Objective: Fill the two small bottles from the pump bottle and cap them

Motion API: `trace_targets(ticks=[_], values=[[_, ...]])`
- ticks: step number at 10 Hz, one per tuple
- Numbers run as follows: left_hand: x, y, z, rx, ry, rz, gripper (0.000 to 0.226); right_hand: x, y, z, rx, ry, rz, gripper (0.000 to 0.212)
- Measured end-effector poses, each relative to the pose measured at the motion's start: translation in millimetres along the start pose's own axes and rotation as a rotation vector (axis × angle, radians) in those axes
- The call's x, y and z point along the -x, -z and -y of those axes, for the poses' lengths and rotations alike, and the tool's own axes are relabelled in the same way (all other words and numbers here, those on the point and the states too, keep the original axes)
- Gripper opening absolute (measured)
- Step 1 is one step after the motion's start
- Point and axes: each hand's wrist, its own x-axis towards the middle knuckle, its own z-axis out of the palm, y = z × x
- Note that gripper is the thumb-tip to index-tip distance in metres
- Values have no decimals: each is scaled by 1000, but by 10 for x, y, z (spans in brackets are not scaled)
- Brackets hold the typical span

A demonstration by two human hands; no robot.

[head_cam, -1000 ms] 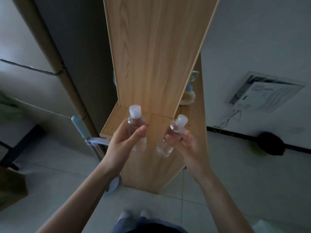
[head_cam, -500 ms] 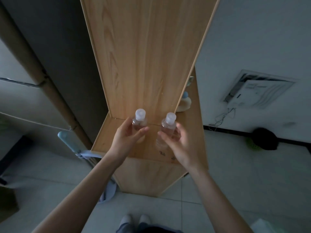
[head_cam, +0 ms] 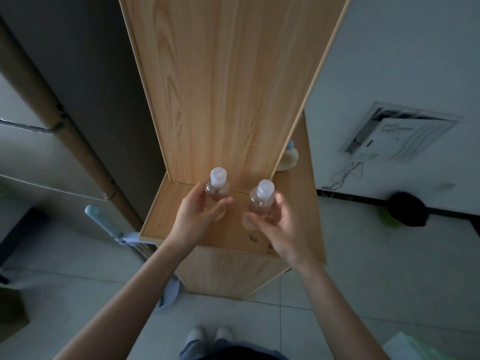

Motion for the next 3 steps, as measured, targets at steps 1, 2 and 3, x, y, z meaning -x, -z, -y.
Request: trace_targets(ticks=[1, 2, 3], values=[[-27, 29, 31, -73, -14, -1, 29, 6, 7, -7, 33, 3, 0, 57], [-75, 55, 3, -126, -20, 15, 37, 52, -3, 17, 73, -8, 32, 67], [-23, 127, 62, -167, -20, -28, 53, 162, 106, 32, 36, 1, 39, 83]])
